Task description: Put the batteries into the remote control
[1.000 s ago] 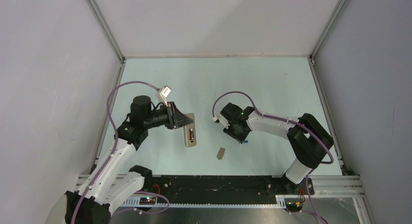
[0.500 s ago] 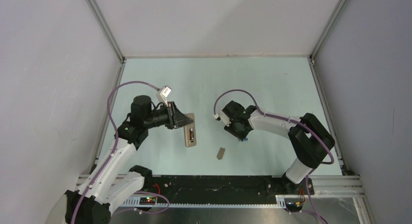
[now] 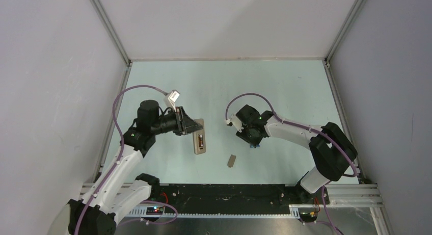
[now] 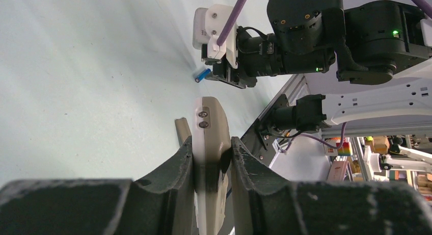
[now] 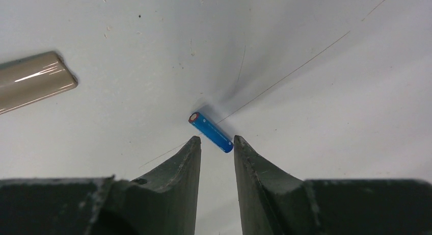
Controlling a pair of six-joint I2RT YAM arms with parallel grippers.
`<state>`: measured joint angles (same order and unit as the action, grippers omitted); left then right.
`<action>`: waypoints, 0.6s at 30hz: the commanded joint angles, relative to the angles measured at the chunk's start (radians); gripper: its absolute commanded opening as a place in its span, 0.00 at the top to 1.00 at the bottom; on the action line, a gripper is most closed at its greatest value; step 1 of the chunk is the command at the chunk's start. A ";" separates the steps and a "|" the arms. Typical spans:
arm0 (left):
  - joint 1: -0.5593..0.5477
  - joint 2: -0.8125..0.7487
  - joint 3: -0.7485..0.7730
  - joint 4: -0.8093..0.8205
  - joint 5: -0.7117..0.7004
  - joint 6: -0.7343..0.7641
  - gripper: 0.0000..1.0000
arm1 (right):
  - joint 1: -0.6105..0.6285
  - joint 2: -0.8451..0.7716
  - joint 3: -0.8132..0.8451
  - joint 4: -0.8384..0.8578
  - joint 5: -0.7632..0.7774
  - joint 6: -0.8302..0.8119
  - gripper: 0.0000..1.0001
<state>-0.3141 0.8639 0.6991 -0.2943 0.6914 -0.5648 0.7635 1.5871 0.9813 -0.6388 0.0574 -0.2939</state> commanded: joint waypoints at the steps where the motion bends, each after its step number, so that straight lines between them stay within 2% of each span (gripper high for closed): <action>1: -0.002 -0.015 -0.012 0.038 0.015 0.021 1.00 | -0.003 -0.003 0.001 -0.029 -0.025 -0.037 0.66; 13: -0.002 -0.017 -0.010 0.040 0.013 0.016 1.00 | 0.002 0.074 -0.012 0.023 0.024 -0.085 0.68; 18: -0.002 -0.020 -0.008 0.040 0.012 0.017 1.00 | 0.002 0.081 -0.015 0.045 0.012 -0.089 0.76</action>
<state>-0.3141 0.8616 0.6823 -0.2943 0.6914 -0.5652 0.7631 1.6600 0.9672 -0.6338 0.0647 -0.3607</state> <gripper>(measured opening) 0.297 0.274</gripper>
